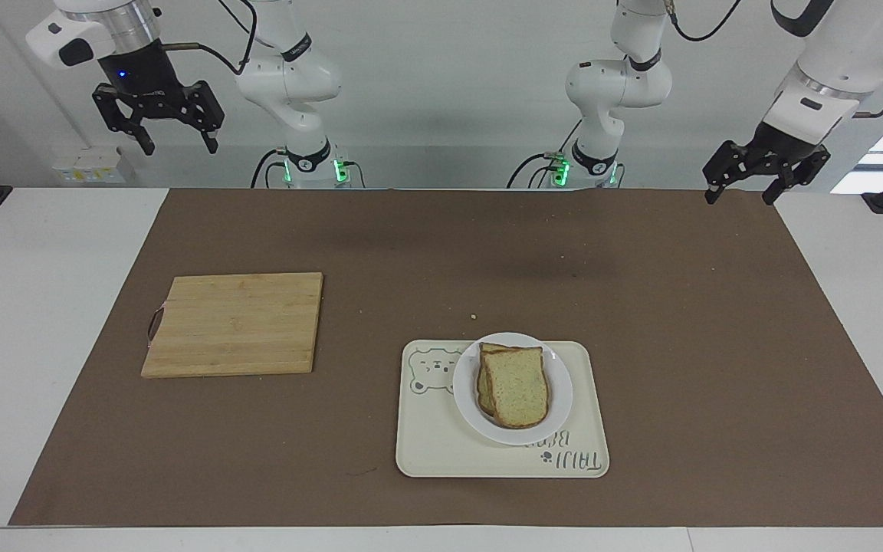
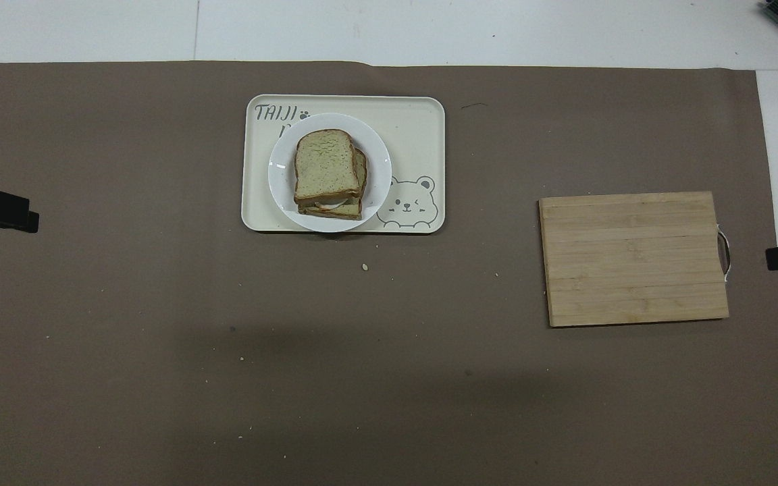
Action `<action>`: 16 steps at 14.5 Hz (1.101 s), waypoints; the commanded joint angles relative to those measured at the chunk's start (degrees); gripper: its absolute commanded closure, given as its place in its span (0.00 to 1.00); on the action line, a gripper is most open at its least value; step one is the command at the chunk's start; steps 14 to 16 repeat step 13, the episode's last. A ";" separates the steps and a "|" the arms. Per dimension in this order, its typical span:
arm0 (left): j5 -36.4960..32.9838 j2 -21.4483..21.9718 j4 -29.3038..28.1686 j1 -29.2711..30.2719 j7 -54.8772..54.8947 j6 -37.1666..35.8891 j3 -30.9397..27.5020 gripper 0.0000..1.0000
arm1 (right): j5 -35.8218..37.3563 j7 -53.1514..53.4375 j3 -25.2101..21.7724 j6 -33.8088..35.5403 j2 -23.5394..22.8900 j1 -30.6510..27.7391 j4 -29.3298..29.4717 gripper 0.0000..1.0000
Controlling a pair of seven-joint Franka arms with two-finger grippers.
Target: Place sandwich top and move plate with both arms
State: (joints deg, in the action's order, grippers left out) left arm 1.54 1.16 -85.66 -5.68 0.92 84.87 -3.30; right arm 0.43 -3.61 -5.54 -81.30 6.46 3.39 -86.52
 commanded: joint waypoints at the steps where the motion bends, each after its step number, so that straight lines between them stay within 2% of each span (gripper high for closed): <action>1: -0.66 0.16 0.05 0.14 -0.65 -1.54 0.05 0.00 | -0.96 -1.58 0.36 -0.35 0.92 -0.67 -1.02 0.00; 16: -0.66 0.07 0.14 0.84 -0.48 -1.72 -0.66 0.00 | -0.96 -1.58 0.36 -0.35 0.92 -0.67 -1.02 0.00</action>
